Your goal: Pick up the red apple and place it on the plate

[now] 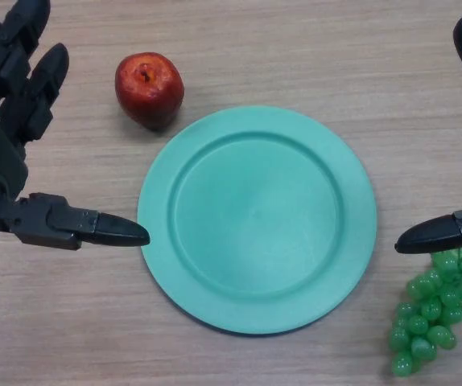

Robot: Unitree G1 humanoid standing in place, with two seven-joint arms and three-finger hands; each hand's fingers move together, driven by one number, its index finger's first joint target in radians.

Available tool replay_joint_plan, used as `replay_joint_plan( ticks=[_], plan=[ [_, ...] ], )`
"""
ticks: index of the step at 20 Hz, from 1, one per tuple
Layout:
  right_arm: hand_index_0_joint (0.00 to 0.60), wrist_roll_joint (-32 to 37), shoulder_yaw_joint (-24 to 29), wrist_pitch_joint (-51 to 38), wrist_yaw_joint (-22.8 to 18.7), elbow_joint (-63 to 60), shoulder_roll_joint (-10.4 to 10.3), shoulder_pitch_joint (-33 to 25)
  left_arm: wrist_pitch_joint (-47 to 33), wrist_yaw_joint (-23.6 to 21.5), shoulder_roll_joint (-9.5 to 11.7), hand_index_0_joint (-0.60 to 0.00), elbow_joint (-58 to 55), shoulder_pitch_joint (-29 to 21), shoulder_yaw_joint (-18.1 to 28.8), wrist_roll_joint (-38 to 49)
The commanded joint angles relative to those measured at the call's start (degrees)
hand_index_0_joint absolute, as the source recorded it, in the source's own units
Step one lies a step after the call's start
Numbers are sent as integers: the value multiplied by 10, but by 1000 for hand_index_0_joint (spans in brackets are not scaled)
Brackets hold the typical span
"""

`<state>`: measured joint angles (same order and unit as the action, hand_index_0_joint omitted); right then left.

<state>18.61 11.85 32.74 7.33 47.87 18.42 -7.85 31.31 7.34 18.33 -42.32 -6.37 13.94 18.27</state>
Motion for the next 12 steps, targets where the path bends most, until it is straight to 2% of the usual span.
replay_joint_plan(
  ticks=[1,12],
  plan=[
    [0,27,34,-71,-8,22,18,-14,-97,1,19,0,-23,-14,28,-5],
    [0,39,27,-84,-8,-4,24,-27,-105,7,21,0,-7,-19,28,-15]
  ],
)
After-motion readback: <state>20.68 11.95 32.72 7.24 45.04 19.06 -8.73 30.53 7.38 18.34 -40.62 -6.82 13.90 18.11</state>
